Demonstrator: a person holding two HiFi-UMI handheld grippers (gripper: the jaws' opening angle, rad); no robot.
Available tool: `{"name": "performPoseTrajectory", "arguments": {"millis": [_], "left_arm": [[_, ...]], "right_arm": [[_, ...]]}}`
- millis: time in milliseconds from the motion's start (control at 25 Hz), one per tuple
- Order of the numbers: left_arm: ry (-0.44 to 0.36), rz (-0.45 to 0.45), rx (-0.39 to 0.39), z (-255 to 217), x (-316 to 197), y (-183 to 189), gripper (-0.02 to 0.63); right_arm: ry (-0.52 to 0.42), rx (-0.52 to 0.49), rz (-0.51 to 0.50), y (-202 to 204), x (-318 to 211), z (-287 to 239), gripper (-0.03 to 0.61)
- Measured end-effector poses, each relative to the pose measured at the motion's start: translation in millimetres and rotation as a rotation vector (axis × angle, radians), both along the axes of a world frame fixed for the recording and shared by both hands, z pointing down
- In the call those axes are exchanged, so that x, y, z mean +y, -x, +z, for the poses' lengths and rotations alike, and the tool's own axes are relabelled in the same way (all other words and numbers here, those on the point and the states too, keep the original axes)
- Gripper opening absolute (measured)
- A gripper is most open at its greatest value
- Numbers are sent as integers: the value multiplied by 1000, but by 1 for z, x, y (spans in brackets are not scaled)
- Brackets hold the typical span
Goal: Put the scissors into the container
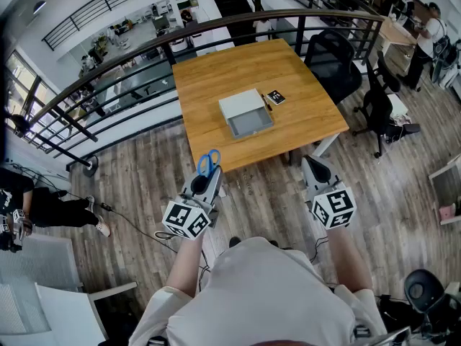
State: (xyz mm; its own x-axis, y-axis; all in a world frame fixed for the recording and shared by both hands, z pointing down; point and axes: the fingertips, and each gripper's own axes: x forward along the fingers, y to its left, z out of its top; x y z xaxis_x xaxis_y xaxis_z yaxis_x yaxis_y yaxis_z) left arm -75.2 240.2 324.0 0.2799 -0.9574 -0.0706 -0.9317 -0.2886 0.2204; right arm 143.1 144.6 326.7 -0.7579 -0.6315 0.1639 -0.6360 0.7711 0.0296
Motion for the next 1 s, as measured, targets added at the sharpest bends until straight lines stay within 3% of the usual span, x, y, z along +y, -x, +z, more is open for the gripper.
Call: {"name": "performPoseTrajectory", "arguments": {"millis": [480,1000], "left_arm": [[7,20,5,9,4,8,32],[39,66,10,29,20,47,32]], "right_arm": [[-3,14,25,10,5,4,3],[15,20,82,51,25,17,3]]}}
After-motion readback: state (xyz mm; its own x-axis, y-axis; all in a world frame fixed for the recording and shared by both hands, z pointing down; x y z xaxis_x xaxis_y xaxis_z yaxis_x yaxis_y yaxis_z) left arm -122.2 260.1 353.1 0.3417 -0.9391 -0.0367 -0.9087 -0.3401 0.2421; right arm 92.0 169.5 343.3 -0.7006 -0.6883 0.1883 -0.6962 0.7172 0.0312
